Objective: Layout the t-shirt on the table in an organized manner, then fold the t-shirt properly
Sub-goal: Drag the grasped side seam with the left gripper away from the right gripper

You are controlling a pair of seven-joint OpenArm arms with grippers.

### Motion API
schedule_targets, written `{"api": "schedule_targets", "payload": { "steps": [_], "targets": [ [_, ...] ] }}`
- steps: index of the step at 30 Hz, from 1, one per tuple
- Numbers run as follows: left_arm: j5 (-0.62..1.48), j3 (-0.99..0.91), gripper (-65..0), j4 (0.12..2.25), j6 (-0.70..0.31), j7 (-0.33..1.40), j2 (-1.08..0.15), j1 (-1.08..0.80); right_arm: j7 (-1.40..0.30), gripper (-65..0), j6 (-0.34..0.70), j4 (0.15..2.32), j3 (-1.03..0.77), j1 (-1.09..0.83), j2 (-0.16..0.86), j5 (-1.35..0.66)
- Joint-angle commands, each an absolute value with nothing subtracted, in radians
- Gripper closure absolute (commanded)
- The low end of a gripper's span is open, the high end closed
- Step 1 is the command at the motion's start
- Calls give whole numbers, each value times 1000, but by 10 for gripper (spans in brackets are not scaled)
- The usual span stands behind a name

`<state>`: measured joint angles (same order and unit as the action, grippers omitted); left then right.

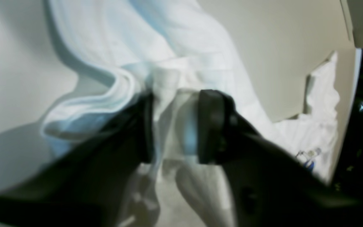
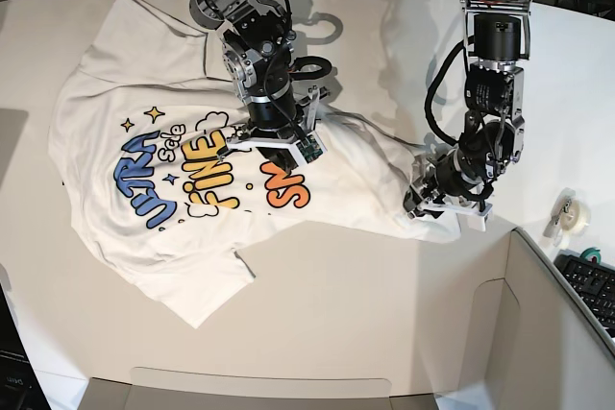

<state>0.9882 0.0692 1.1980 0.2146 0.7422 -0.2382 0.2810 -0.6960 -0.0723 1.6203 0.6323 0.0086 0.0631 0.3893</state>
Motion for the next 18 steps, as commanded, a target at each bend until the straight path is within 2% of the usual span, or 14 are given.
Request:
{"api": "schedule_targets", "payload": {
  "steps": [1,3,9,12,18],
  "targets": [
    [990,64,-101,1210,208,708,-246,298,-673,-50,-84,1639,631,21,56,400],
    [990,62,0,1210,208,673,-248,291,-673,-50,-84,1641,631,21,56,400],
    [997,62,0,1222,208,661,-289,277,-680,-50,-84,1751,598,16,61,400],
    [997,62,0,1316,208,667,-314,274,-682,-51,-84,1781,530,18,53,400],
    [998,33,0,1573,217,880,-383,222,-680,-53,-77,1728,484,48,53,397]
  ]
}}
